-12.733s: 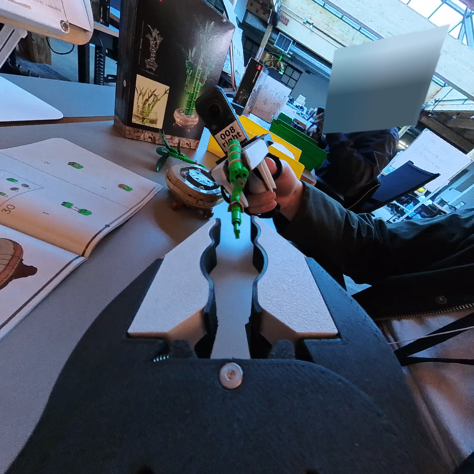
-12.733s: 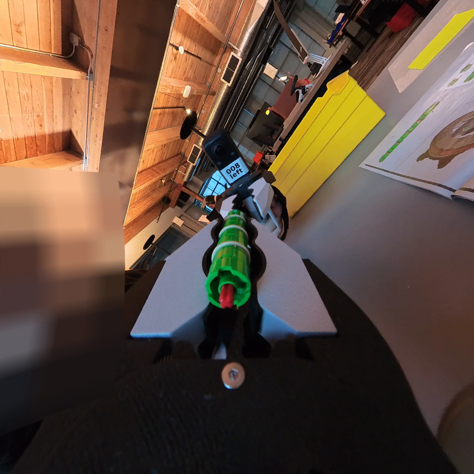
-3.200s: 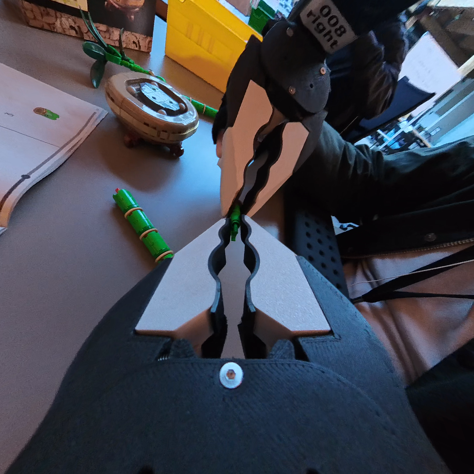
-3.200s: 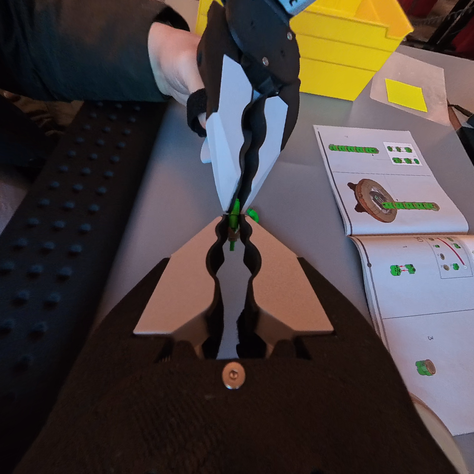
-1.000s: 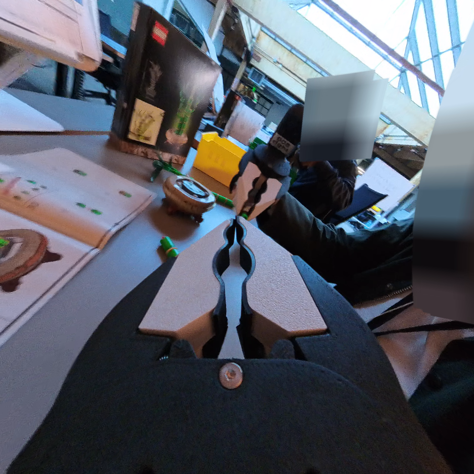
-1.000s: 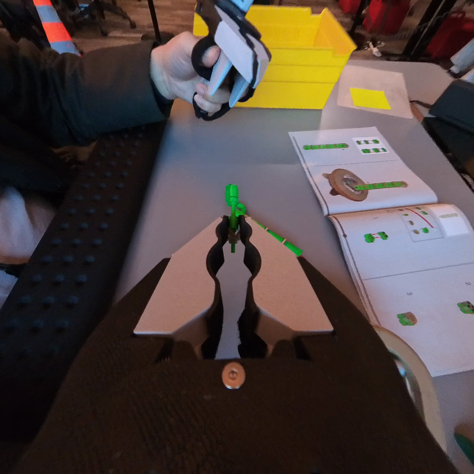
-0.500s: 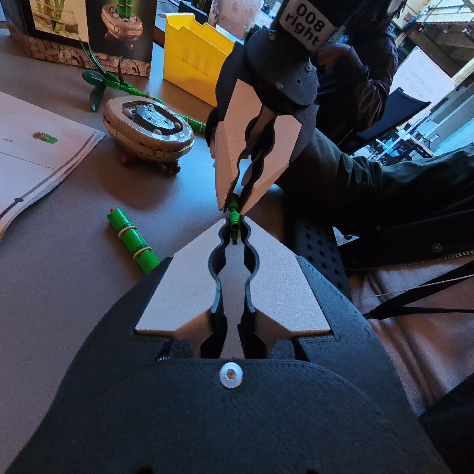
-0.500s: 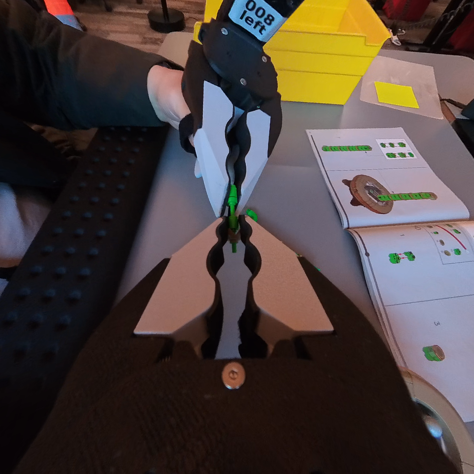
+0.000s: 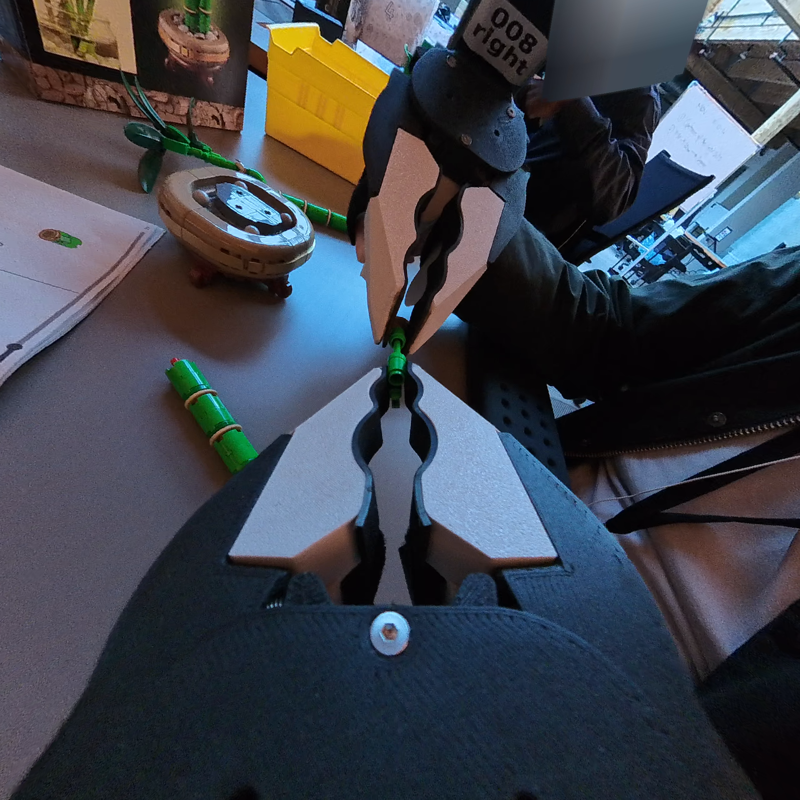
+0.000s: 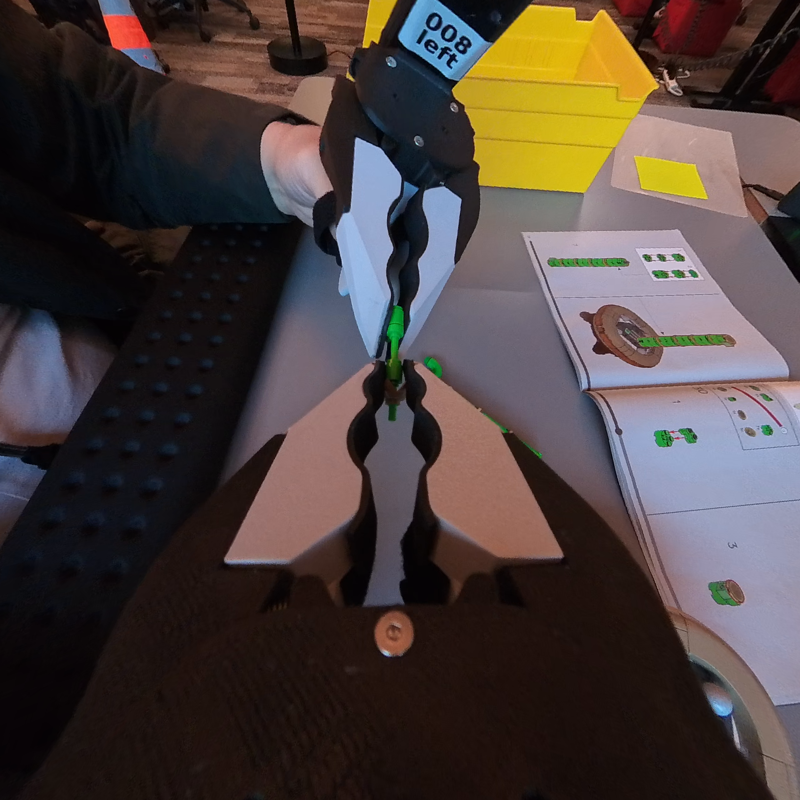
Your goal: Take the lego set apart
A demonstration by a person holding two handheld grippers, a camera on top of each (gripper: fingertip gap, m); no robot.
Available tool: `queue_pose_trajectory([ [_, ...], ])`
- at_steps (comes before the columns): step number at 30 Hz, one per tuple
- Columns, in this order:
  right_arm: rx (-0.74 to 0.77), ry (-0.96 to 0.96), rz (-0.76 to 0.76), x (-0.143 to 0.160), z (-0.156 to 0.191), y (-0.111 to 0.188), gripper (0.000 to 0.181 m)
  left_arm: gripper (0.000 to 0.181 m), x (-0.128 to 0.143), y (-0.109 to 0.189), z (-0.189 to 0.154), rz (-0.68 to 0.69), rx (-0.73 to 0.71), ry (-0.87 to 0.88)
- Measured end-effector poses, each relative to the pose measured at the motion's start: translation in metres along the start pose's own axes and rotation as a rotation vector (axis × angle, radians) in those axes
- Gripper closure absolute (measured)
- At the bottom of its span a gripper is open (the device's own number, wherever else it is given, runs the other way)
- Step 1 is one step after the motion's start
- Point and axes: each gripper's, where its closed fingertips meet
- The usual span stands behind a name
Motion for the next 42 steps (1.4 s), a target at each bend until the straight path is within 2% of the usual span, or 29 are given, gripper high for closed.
queue_pose_trajectory([
  [1,0.009,0.004,0.025,0.004,-0.001,0.001,0.171,0.176,0.001,0.001,0.003,0.007,-0.012,0.003],
  [2,0.064,0.010,0.112,0.021,-0.011,0.009,0.172,0.176,0.000,0.013,0.015,-0.006,-0.082,0.008],
  [3,0.129,0.001,0.138,0.034,-0.023,0.025,0.172,0.177,-0.013,0.038,0.027,-0.105,-0.127,0.030],
  [5,0.136,-0.114,-0.098,0.007,-0.033,0.057,0.173,0.177,-0.045,0.094,0.034,-0.341,-0.117,0.088],
  [6,0.124,-0.141,-0.168,-0.004,-0.034,0.066,0.173,0.177,-0.048,0.107,0.037,-0.370,-0.138,0.075],
  [8,0.060,-0.177,-0.134,0.002,-0.029,0.051,0.173,0.177,-0.043,0.094,0.025,-0.322,-0.086,0.009],
  [10,-0.054,-0.198,0.026,0.026,-0.011,0.016,0.172,0.177,-0.029,0.060,0.013,-0.209,-0.029,-0.034],
  [12,-0.096,-0.163,0.194,0.051,0.001,-0.009,0.172,0.176,-0.014,0.034,0.008,-0.098,-0.034,-0.086],
  [15,-0.129,-0.156,0.237,0.061,0.007,-0.023,0.169,0.176,-0.006,0.017,-0.002,-0.055,-0.042,-0.205],
  [18,-0.122,-0.201,0.175,0.052,0.002,-0.021,0.155,0.176,-0.007,0.013,-0.008,-0.067,-0.069,-0.296],
  [22,-0.126,-0.237,-0.067,0.007,-0.004,-0.008,0.150,0.176,-0.003,0.010,-0.007,-0.024,-0.116,-0.382],
  [25,-0.111,-0.183,-0.226,-0.021,-0.003,0.005,0.152,0.176,0.005,0.005,-0.007,0.017,-0.126,-0.402],
  [27,-0.100,-0.127,-0.220,-0.023,0.001,0.004,0.156,0.176,0.010,0.001,-0.008,0.041,-0.087,-0.357],
  [32,-0.178,-0.137,-0.084,0.001,0.014,-0.012,0.160,0.176,0.030,-0.007,0.000,0.142,-0.067,-0.259],
  [36,-0.201,-0.120,-0.069,0.003,0.019,-0.016,0.171,0.176,0.024,-0.007,-0.006,0.101,-0.041,-0.244],
  [41,-0.234,-0.124,-0.116,-0.006,0.025,-0.012,0.171,0.176,0.020,-0.006,-0.017,0.067,0.026,-0.222],
  [42,-0.250,-0.131,-0.118,-0.007,0.027,-0.012,0.176,0.176,0.020,-0.006,-0.017,0.069,0.019,-0.230],
])
Point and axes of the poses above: each gripper's, where its closed fingertips meet, y back along the fingers, x out of its underside, z = x × y across the jaws, and after that the axes turned 1 degree about y, right-handed
